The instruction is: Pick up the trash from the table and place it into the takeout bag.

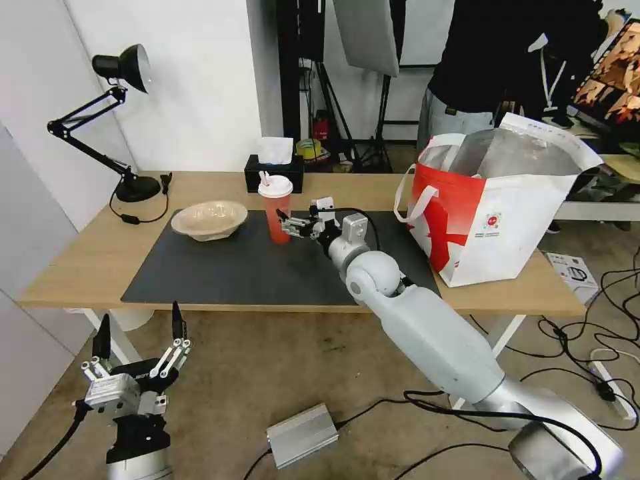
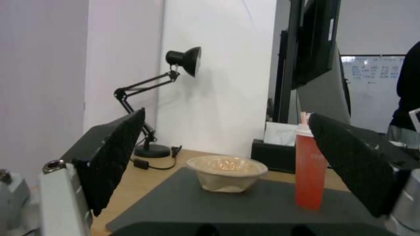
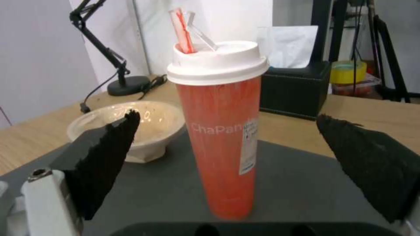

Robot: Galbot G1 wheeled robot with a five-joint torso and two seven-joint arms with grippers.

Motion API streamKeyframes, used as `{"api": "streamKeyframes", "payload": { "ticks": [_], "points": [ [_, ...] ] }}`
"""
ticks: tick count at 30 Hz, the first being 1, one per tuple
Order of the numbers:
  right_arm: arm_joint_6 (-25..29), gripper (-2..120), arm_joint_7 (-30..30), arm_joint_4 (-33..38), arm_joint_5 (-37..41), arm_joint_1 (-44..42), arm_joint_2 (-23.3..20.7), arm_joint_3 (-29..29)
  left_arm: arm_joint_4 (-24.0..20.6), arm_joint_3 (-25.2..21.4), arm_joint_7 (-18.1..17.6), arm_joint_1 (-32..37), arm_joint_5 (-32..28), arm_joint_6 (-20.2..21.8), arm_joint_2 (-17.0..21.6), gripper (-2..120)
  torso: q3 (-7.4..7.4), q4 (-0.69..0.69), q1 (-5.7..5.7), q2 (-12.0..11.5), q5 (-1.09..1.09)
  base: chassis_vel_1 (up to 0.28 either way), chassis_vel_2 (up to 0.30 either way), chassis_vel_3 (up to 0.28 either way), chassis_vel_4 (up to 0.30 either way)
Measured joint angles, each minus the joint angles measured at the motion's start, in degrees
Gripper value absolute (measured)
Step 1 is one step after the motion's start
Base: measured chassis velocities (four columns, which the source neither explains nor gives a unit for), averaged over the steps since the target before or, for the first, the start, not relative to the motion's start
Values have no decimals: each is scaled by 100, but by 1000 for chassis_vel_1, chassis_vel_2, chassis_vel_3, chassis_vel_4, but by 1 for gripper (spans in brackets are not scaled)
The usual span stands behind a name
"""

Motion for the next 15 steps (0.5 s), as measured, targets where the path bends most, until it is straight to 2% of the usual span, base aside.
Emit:
{"api": "streamKeyframes", "payload": {
  "ticks": [15],
  "points": [
    [-7, 100, -114, -537, 15, 250, 225, -109, 9, -38, 1, 6, -91, 7, 40, 100, 0, 0, 0, 0, 0, 0, 0, 0, 0]
  ]
}}
